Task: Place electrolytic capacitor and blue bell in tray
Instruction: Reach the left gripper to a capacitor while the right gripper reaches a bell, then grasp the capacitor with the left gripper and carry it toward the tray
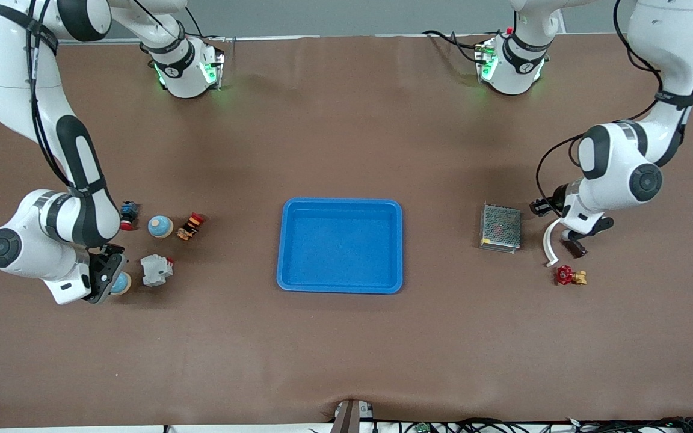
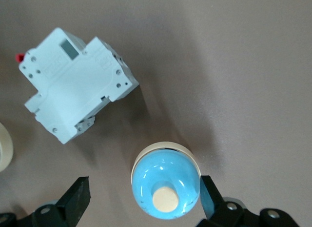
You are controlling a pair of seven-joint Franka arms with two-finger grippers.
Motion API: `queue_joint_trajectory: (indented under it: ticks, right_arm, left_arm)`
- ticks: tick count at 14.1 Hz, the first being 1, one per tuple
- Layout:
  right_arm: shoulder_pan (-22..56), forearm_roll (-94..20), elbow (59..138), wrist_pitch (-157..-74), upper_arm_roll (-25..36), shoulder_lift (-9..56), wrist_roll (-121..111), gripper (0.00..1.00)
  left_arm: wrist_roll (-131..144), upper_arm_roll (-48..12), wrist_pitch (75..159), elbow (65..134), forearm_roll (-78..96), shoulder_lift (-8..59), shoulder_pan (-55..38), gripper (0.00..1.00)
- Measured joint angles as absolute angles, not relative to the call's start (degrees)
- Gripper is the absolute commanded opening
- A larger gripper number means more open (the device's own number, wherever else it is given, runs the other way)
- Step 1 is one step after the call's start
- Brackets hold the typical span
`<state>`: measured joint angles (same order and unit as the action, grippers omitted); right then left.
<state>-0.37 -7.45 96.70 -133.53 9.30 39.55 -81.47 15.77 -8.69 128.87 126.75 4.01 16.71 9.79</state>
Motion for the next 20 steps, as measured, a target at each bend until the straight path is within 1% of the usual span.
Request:
queue_joint_trajectory:
  ticks: [2,3,6,10,13,16,18,20]
  right_arm:
    - [-0.69,-7.99,96.69,-134.02,9.3,40.02,-82.42,1.0]
    - [-0.72,-8.0,96.68,-134.06,9.29,40.13,-82.47,1.0]
    - [-0.72,-8.01,96.63,-134.52,9.24,40.32,-82.5,1.0]
    - [-0.72,-8.03,96.62,-135.35,9.22,40.65,-82.52,1.0]
    - [-0.72,-8.03,96.62,-135.88,9.22,41.16,-82.59,1.0]
    - [-0.78,-8.23,96.64,-136.67,9.22,41.5,-83.15,1.0]
    - [-0.81,-8.95,96.64,-136.87,9.23,41.77,-84.03,1.0]
    - [-0.86,-9.06,96.64,-137.34,9.23,42.02,-84.32,1.0]
  left_arm:
    - [19.04,-10.24,121.69,121.05,4.01,15.46,9.62,0.0]
    - [21.27,-11.1,119.54,118.34,4.02,15.33,9.15,0.0]
    - [31.17,-12.6,118.36,111.39,4.11,16.78,4.26,0.0]
    - [48.51,-12.97,118.35,100.15,4.14,24.21,-5.72,0.0]
    - [59.44,-13.13,118.38,93.9,4.15,30.16,-11.83,0.0]
    - [69.2,-13.14,118.53,85.87,4.15,36.84,-18.0,0.0]
    - [72.57,-13.13,119.41,83.04,4.15,40.03,-20.88,0.0]
    - [75.45,-13.12,121.07,82.4,4.15,42.38,-23.08,0.0]
